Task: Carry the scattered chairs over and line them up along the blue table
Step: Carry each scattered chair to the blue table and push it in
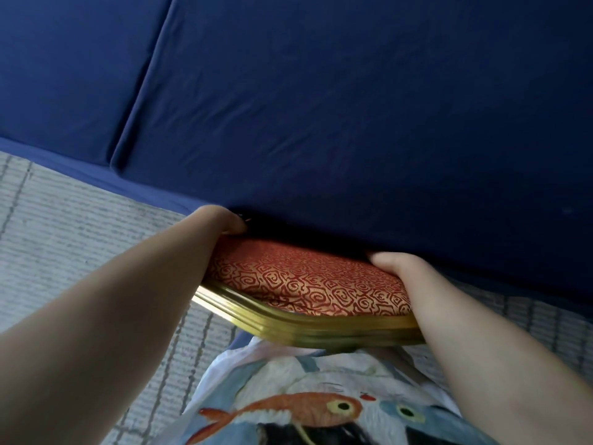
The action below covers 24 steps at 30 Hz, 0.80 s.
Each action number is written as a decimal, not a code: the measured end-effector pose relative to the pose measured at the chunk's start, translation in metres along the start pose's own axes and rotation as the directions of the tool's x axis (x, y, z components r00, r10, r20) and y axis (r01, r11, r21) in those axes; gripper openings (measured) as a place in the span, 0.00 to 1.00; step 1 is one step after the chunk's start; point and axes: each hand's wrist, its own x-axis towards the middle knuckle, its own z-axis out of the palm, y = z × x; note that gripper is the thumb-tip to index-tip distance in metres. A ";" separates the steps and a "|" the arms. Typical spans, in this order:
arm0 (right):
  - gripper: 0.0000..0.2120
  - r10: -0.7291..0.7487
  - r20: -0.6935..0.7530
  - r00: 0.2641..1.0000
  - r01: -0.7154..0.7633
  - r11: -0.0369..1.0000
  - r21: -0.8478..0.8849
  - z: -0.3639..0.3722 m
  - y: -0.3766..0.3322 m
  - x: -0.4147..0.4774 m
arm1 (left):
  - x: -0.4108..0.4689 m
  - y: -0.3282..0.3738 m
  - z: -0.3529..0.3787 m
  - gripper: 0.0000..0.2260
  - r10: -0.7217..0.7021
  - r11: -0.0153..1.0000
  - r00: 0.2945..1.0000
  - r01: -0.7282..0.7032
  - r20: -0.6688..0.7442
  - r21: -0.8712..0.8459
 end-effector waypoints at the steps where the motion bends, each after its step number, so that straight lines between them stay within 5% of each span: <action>1: 0.27 -0.010 0.004 1.000 0.010 1.000 -0.007 0.000 -0.001 -0.004 | -0.002 -0.004 0.002 0.22 -0.013 1.000 1.000 0.013 0.013 0.019; 8: 0.18 -0.071 0.110 0.991 0.075 0.997 -0.029 -0.006 -0.009 -0.066 | -0.070 0.009 0.006 0.27 0.038 0.998 0.999 -0.037 0.009 -0.044; 14: 0.23 -0.149 -0.017 0.989 0.145 0.980 -0.138 -0.005 -0.011 -0.144 | -0.129 0.025 0.011 0.34 0.074 0.995 0.997 -0.073 0.020 -0.075; 20: 0.26 -0.374 -0.297 0.879 0.372 0.926 -0.066 0.026 0.006 -0.168 | -0.167 0.038 0.041 0.22 0.227 0.966 0.874 -0.258 -0.429 -0.015; 24: 0.27 -0.555 -0.423 0.716 0.568 0.816 -0.109 0.047 0.017 -0.184 | -0.182 0.033 0.062 0.12 0.164 0.905 0.657 -0.397 -0.736 -0.152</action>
